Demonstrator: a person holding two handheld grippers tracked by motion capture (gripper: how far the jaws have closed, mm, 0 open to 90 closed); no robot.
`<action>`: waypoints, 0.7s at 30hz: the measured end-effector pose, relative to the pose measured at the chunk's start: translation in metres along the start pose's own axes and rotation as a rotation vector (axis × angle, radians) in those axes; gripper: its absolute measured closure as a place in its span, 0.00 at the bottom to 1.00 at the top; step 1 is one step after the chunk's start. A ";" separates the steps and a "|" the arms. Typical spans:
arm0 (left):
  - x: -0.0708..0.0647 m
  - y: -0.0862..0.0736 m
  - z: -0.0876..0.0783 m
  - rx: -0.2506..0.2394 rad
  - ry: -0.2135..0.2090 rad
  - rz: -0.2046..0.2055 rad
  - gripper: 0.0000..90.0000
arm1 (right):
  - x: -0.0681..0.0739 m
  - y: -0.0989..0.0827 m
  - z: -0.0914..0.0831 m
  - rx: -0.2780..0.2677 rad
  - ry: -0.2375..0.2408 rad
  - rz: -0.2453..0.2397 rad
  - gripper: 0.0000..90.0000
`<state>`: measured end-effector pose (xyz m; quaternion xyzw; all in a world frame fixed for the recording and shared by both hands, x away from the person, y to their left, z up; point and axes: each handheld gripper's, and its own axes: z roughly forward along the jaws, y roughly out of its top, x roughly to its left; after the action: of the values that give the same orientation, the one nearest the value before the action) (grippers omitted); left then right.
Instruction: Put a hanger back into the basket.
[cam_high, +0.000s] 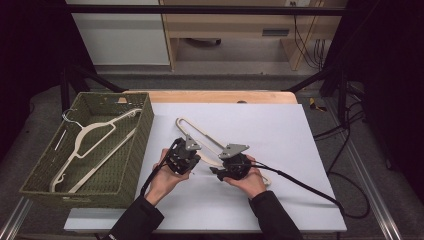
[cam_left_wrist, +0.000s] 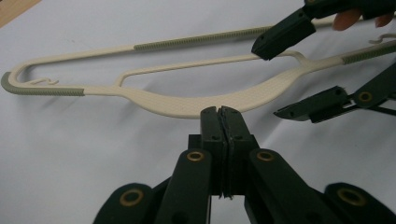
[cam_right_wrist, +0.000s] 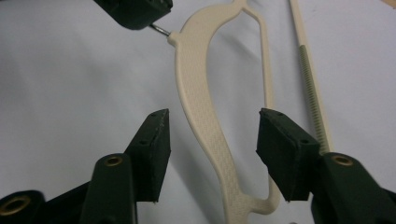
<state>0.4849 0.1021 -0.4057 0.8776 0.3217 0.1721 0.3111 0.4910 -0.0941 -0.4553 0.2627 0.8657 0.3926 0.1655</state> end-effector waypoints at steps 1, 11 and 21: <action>0.000 0.000 0.000 -0.001 -0.001 0.000 0.99 | 0.001 0.000 0.001 0.010 -0.004 -0.002 0.54; -0.002 -0.001 -0.003 -0.003 -0.012 0.002 0.99 | 0.004 -0.002 0.004 0.032 0.007 -0.076 0.80; 0.004 -0.003 -0.036 -0.202 -0.015 -0.010 0.84 | 0.005 -0.002 -0.002 0.026 -0.003 -0.146 0.84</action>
<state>0.4686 0.1224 -0.3797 0.8413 0.3047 0.1956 0.4014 0.4853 -0.0932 -0.4562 0.2017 0.8873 0.3678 0.1918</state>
